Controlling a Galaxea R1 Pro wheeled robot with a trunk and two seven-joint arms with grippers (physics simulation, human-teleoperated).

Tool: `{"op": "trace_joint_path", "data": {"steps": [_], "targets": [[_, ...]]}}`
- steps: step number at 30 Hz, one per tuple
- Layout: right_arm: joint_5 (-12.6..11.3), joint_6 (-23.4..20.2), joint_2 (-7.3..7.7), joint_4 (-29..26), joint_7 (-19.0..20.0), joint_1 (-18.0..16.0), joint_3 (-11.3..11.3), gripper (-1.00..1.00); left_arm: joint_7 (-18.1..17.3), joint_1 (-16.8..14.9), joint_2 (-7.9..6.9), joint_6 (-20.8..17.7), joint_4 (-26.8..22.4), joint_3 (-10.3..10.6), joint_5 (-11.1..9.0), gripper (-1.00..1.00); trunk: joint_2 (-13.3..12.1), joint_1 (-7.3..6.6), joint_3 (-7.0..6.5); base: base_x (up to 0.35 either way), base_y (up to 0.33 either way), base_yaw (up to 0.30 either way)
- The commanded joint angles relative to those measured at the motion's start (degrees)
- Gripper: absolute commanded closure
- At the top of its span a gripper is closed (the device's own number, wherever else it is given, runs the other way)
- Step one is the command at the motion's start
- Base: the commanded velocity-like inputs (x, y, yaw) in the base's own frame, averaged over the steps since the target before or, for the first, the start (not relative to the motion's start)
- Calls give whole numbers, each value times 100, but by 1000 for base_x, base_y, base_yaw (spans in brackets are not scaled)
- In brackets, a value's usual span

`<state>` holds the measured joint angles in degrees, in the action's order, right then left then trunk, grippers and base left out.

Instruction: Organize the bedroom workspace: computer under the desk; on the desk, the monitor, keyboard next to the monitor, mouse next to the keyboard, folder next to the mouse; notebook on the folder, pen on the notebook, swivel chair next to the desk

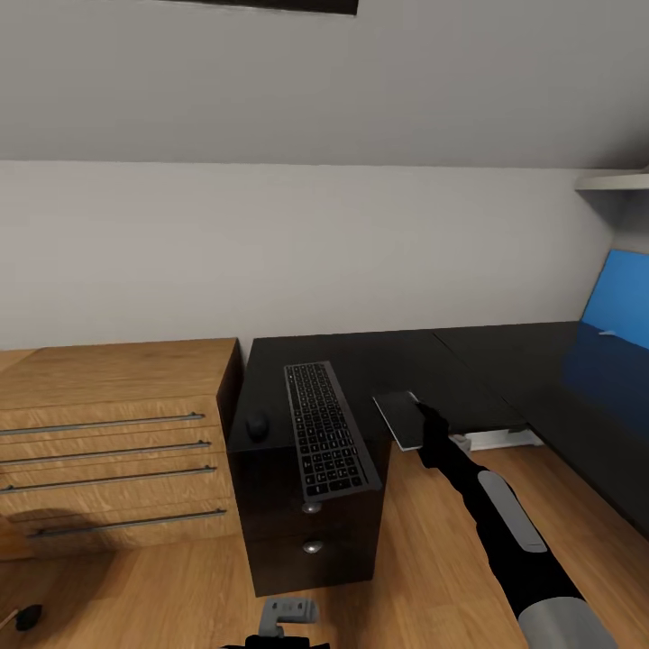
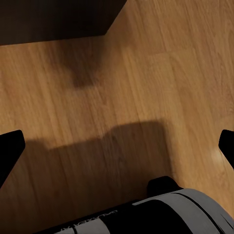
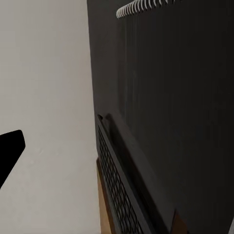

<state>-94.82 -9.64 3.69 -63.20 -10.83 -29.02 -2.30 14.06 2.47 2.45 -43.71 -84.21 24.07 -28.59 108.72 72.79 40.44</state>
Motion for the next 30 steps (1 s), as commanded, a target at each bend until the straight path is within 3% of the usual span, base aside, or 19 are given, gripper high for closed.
{"op": "trace_joint_path", "data": {"steps": [1,7,20,30], "targets": [[-36,-1,6,-8,-33,-1,-7,-100,53,0,1,-15,-8,1,-60,-100,2,0,5,0,0,0],[-36,-13,8,-3,-40,0,-7,-100,53,0,1,-15,-8,1,-59,-100,2,0,5,-67,0,0],[-36,-21,11,148,-35,-4,-18,-100,59,0,1,-15,-8,1,-59,-100,2,0,5,-317,0,0],[-36,-21,19,158,-34,-3,-22,-100,58,0,1,-15,-8,2,-59,-100,2,0,5,-67,0,0]]}}
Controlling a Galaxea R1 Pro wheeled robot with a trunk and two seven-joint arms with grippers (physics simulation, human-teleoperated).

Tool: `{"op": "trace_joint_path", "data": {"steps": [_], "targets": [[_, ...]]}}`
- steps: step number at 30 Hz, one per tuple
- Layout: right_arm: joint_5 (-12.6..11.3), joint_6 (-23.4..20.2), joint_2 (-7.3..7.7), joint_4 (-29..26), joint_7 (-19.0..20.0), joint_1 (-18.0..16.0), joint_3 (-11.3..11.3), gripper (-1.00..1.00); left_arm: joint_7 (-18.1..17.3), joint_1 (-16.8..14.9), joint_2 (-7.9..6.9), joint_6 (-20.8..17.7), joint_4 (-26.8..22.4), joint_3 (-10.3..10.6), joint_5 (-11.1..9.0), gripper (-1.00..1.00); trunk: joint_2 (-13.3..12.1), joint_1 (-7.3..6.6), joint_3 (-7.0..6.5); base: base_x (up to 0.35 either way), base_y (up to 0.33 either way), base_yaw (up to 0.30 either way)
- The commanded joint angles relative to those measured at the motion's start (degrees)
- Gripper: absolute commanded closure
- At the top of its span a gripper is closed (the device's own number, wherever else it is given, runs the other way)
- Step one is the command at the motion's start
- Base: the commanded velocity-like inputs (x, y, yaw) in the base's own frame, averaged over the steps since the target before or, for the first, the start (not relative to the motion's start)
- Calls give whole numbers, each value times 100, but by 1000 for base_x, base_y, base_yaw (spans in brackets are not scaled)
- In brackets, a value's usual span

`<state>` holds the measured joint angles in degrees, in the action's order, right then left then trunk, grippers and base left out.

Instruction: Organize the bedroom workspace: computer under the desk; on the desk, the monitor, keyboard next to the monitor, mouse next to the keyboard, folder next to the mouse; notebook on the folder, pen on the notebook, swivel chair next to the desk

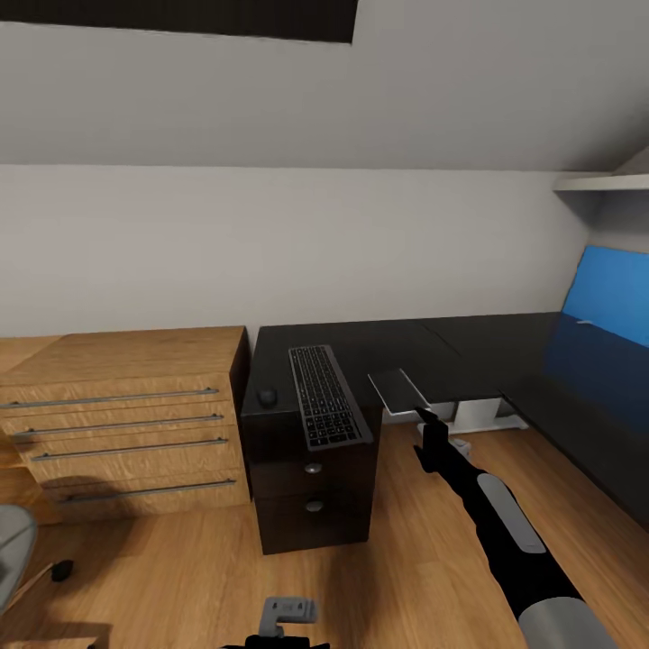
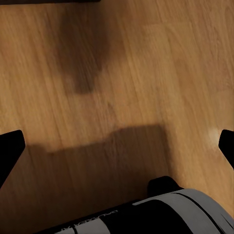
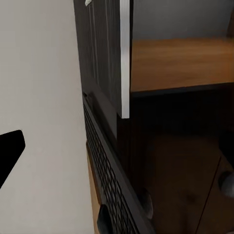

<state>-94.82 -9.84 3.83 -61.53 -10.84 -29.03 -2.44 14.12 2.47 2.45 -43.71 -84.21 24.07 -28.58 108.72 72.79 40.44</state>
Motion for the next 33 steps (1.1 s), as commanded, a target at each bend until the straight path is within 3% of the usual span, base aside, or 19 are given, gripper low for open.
{"op": "trace_joint_path", "data": {"steps": [1,6,14,21,22,23,29,30,33], "targets": [[-36,0,6,-9,-33,-1,-8,-100,52,0,1,-15,-8,1,-60,-100,2,0,5,-7,0,0],[-35,0,11,-8,-33,-1,-10,-100,53,0,1,-15,-8,0,-60,-100,2,0,5,-4,0,0],[34,7,94,325,-73,-3,-13,-100,54,0,1,-20,-8,-12,-70,-100,-318,-176,-139,0,0,0],[633,46,167,672,-66,-6,5,-100,48,0,1,-23,-8,-27,-79,-100,-599,-330,-265,0,0,0],[748,51,171,692,-61,-6,7,-100,48,0,1,-25,-8,-32,-81,-100,-639,-352,-283,0,0,0],[1385,108,207,887,-46,-1,13,-100,56,0,-1,-26,-4,-50,-85,-100,-679,-374,-301,0,0,0],[2497,347,237,1682,38,2,2,-100,63,0,-6,-25,0,-112,-86,-100,-920,-505,-408,0,0,0],[2885,487,233,1957,89,2,-3,-100,64,0,-4,-24,2,-177,-86,-100,-960,-527,-426,0,0,0],[3547,803,225,2416,174,2,-13,-100,64,0,1,-24,36,-278,-87,-100,-1080,-593,-480,0,0,0]]}}
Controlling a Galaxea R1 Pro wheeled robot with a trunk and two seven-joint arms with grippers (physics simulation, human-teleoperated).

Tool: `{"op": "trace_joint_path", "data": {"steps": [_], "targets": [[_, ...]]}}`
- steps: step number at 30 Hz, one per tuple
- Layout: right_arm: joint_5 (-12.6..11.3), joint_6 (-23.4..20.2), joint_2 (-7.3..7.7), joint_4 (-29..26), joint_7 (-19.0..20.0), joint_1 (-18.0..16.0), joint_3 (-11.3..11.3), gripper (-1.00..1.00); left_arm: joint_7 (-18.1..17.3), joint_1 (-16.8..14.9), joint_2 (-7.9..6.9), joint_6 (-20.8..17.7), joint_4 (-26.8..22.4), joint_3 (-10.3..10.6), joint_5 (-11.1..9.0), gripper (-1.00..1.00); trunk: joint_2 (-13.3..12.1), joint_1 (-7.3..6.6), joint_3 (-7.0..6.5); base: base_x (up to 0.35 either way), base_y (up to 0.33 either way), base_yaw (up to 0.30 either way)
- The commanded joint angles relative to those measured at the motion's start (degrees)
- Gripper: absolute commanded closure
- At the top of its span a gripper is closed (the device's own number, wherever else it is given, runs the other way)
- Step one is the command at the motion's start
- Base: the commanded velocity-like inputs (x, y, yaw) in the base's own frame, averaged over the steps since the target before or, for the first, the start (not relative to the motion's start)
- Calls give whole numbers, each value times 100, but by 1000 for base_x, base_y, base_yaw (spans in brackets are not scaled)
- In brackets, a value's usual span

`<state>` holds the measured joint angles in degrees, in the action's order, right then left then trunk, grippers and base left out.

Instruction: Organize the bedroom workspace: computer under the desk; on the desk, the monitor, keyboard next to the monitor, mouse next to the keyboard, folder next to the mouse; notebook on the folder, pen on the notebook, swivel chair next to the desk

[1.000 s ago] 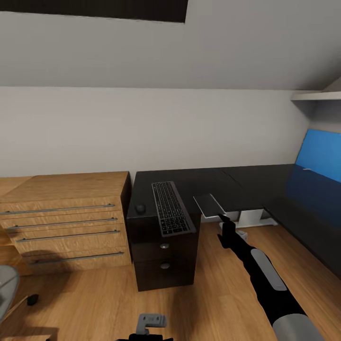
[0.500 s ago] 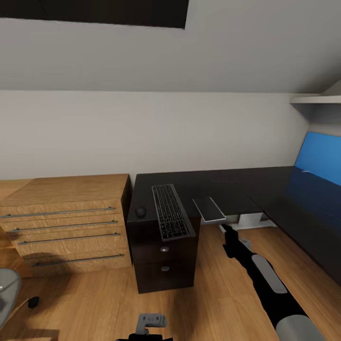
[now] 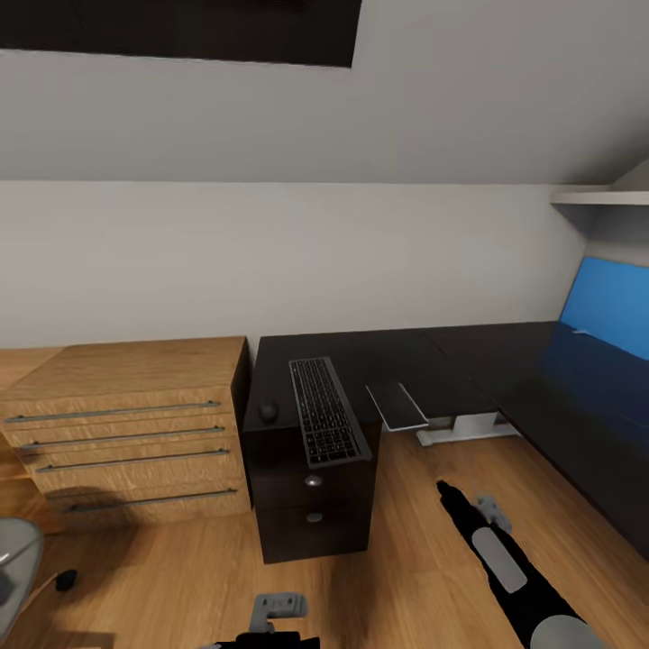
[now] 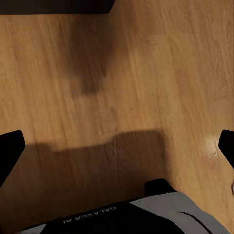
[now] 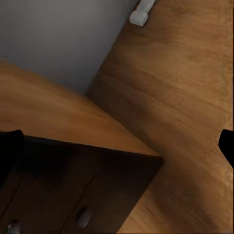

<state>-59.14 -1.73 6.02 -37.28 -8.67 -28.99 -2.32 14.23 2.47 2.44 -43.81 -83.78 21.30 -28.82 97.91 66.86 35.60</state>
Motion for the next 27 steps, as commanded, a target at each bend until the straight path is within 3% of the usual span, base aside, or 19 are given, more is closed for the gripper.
{"op": "trace_joint_path", "data": {"steps": [1,2,4,5,10,14,15,22,23,25,27], "targets": [[214,128,2,164,-18,-1,-30,-100,53,0,2,-14,21,-25,-60,-100,-39,-23,-14,0,0,0],[696,453,-8,533,16,-1,-42,-100,55,0,5,-9,87,-61,-50,-100,-79,-45,-32,0,0,0],[1165,849,-28,942,36,-1,-56,-100,64,0,7,-4,145,-82,-42,-100,-159,-89,-68,0,0,0],[1584,1303,-77,1375,49,-1,-64,-100,86,0,5,-1,197,-94,-41,-100,-199,-111,-86,0,0,0],[2301,2564,-251,2405,67,-1,-66,-100,163,0,3,38,420,-110,-44,-100,-400,-220,-176,0,0,0],[2582,3555,-462,3262,73,-1,-63,-100,199,0,2,334,809,-110,-39,-100,-560,-308,-247,0,0,0],[2667,3992,-641,3674,77,25,-56,-100,257,0,4,907,1324,-90,-27,-100,-600,-330,-265,0,0,0],[2708,4191,-763,3843,155,289,-50,-100,531,0,13,1883,2432,-65,-30,-100,-881,-484,-391,0,0,0],[2714,4217,-773,3860,324,346,-50,-100,566,0,22,2695,2966,-13,-28,-100,-921,-506,-409,0,0,0],[2718,4225,-778,3864,416,361,-53,-100,569,0,13,3106,3124,70,-29,-100,-1001,-550,-445,0,0,0],[2723,4228,-781,3866,455,367,-55,-100,573,0,6,3274,3188,121,-32,-100,-1082,-594,-481,0,0,0]]}}
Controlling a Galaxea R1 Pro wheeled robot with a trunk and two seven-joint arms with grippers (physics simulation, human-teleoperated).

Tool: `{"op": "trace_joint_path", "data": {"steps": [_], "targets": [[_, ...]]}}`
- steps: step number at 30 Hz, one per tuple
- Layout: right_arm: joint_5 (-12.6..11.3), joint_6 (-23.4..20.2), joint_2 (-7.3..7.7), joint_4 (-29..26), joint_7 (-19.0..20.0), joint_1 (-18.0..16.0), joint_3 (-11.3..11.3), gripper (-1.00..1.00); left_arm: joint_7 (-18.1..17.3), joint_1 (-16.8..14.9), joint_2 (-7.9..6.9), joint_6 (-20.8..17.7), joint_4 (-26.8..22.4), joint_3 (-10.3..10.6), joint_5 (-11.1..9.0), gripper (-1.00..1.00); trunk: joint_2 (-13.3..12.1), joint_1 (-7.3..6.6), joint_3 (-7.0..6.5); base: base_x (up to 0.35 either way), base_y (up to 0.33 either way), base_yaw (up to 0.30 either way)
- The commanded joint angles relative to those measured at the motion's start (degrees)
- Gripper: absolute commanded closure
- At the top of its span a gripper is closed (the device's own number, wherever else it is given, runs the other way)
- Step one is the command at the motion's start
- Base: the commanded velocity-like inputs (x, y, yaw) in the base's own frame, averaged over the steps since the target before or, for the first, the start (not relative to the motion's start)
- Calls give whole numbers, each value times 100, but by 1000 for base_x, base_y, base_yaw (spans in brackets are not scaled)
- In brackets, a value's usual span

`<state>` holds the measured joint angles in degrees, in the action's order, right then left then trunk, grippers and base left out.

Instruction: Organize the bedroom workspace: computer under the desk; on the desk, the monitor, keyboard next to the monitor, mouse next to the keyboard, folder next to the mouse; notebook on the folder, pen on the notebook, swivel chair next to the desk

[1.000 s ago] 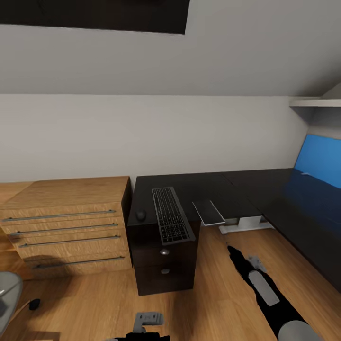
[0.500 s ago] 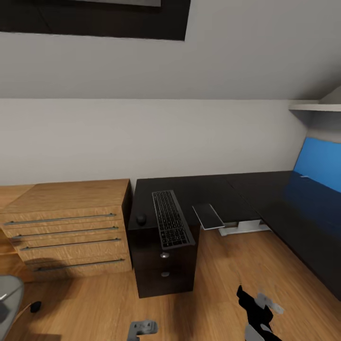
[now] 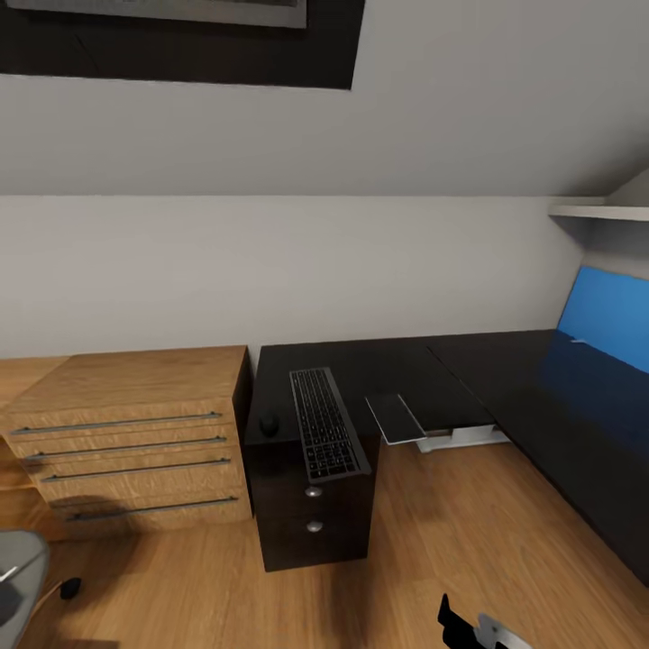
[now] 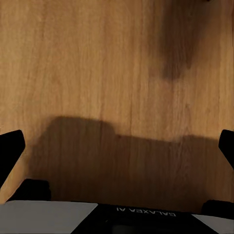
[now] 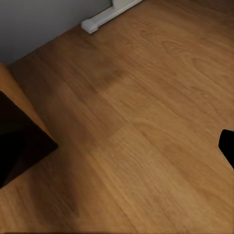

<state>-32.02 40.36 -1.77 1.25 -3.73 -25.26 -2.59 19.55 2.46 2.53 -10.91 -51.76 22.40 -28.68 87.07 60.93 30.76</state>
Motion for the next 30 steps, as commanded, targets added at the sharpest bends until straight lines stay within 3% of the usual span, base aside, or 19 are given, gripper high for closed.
{"op": "trace_joint_path", "data": {"steps": [1,7,8,12,13,20,23,30], "targets": [[14,20,-3,14,-25,-5,-28,-100,44,1,-5,45,10,31,-46,-100,-38,-22,-14,0,0,0],[106,44,-149,11,25,2,-39,-100,67,1,-10,279,295,104,3,-100,-279,-154,-122,0,0,0],[342,44,-222,12,29,3,-39,-100,113,1,-8,316,359,107,177,-100,-319,-176,-140,0,0,0],[505,35,-246,14,30,8,-39,-100,223,1,-7,332,396,90,322,-100,-480,-264,-211,0,0,0],[619,32,-261,11,29,12,-39,-100,384,1,-5,343,432,43,424,-100,-520,-286,-229,0,0,5],[657,48,-270,8,3,79,-39,-100,400,1,-5,344,502,-76,413,-100,-801,-440,-347,0,0,128],[879,44,-264,7,-2,151,-39,-100,393,1,13,344,607,-238,417,-100,-921,-506,-400,0,0,23],[1056,42,-259,7,-4,174,-35,-100,392,1,19,344,636,-282,421,-100,-1202,-659,-525,-3,0,6]]}}
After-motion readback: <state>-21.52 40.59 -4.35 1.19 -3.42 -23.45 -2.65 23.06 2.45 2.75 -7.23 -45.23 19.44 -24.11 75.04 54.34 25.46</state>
